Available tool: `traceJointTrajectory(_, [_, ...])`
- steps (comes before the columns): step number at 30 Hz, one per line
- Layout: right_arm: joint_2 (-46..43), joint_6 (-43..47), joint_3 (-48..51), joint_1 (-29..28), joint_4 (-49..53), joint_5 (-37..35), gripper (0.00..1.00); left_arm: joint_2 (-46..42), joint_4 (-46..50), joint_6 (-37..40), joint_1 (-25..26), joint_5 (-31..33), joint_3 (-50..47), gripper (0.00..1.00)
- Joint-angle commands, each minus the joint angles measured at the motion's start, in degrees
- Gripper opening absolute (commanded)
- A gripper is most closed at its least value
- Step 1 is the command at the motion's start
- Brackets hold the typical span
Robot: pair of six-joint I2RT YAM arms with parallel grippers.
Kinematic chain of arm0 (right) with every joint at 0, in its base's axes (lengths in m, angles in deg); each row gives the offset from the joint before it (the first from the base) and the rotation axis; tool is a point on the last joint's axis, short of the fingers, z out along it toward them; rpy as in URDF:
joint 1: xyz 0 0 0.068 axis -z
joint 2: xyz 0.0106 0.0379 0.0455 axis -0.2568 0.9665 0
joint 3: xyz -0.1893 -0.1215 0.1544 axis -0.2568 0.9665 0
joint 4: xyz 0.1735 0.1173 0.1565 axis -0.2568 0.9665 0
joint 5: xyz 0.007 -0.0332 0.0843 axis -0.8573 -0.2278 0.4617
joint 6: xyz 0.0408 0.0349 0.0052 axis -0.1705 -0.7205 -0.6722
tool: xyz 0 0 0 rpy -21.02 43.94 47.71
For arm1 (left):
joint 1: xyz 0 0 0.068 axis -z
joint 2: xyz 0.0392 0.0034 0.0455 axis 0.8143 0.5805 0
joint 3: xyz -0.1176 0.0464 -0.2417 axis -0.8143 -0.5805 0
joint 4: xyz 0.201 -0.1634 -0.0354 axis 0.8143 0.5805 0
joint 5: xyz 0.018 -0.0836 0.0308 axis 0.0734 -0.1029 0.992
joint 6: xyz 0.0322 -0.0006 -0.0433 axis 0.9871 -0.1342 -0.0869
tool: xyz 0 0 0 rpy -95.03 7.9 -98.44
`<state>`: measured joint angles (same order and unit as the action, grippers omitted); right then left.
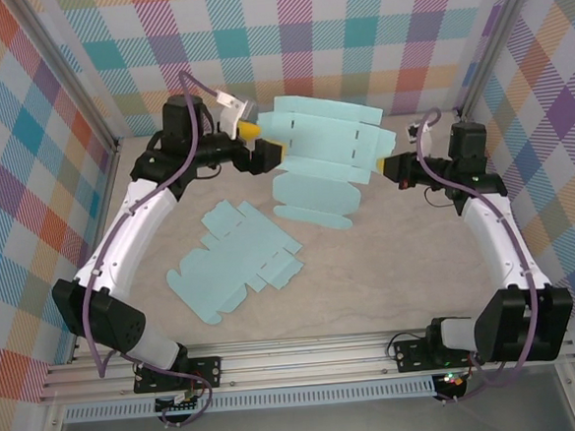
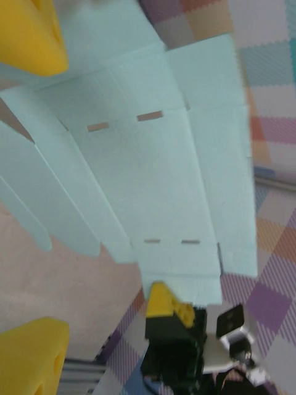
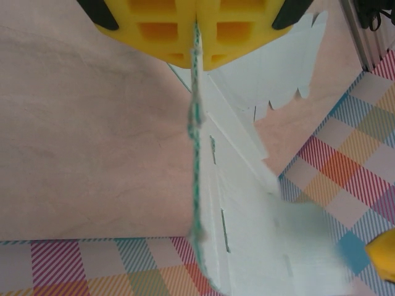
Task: Fold the paper box
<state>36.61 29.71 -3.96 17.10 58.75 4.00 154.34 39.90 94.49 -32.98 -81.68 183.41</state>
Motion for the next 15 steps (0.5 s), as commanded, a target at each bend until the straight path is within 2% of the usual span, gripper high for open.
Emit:
traceJointTrajectory(1, [-1.47,5.79,-3.89,-1.37,5.68,-0.52,0.0,-1.19,-0.51,4.2,-1.22,8.39,6.04,1.0])
traceJointTrajectory(7, [-1.95,10.84,-7.14,-3.18,10.56,0.29,0.0,6.35,10.32,15.23,-4.0,6.29,22.46,1.0])
traceJointTrajectory(11, [-2.68,12.81,-9.29,-4.29,12.82,1.41,0.0,13.61,13.73,17.84,-6.92,-0.29,32.61,1.0])
traceJointTrajectory(15, [-2.92,15.29,-12.66,-5.83,17.37,2.12,0.0,19.58,13.28,19.04,-8.5,-7.02,39.97,1.0])
